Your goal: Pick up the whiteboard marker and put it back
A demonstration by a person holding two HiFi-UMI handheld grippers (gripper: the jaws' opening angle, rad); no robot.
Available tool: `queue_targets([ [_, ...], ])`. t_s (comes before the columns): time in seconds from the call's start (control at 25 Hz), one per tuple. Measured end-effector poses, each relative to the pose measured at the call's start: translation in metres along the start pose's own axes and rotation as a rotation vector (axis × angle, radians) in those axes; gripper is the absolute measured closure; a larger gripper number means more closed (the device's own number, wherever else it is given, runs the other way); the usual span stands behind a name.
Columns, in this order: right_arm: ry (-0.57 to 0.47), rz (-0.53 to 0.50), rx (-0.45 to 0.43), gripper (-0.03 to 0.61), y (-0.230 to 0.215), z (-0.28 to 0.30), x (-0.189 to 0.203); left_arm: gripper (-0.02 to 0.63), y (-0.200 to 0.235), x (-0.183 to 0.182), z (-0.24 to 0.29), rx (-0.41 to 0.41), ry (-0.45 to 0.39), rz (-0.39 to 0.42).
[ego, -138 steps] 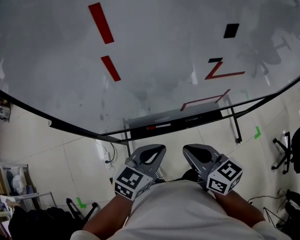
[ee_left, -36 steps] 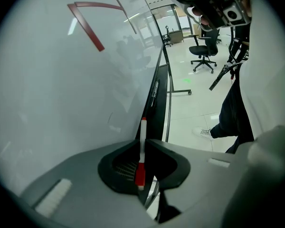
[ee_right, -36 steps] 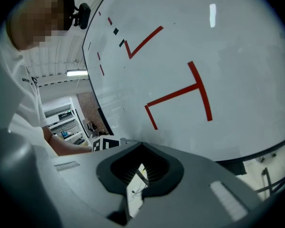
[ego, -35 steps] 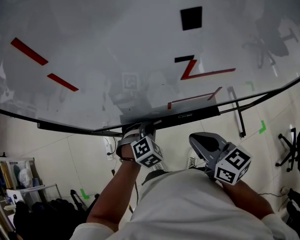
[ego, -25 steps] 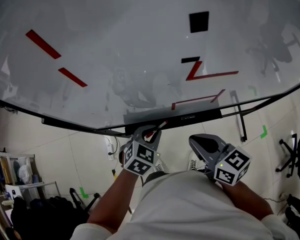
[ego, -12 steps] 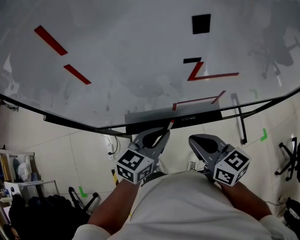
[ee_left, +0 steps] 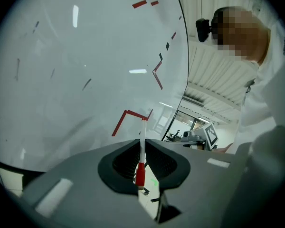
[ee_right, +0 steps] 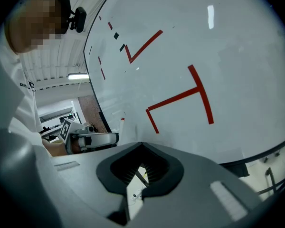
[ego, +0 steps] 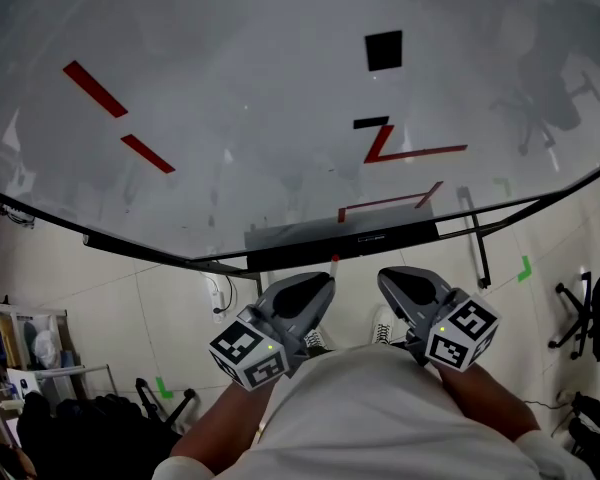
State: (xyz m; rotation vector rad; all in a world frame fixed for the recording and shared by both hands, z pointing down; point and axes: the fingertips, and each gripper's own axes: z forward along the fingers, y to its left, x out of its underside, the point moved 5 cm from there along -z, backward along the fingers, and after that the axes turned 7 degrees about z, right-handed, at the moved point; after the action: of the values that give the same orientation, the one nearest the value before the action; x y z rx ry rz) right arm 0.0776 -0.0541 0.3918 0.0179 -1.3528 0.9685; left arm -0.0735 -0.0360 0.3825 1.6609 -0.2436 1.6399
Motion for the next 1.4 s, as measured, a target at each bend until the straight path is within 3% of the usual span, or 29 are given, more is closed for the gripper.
queue_targets([
  [0.44,0.003,0.011,-0.008,0.577,0.001,0.002,0.004,0.561,-0.005,0.003,-0.003,-0.002,-0.017,-0.005],
  [1.08,0.014,0.003,-0.005,0.577,0.0,0.001,0.003,0.565,0.002,0.015,0.005,-0.008,0.032,-0.014],
  [1.4,0.013,0.004,0.0,0.577,-0.001,0.0,0.003,0.56,-0.007,0.002,0.006,0.042,-0.023,-0.013],
])
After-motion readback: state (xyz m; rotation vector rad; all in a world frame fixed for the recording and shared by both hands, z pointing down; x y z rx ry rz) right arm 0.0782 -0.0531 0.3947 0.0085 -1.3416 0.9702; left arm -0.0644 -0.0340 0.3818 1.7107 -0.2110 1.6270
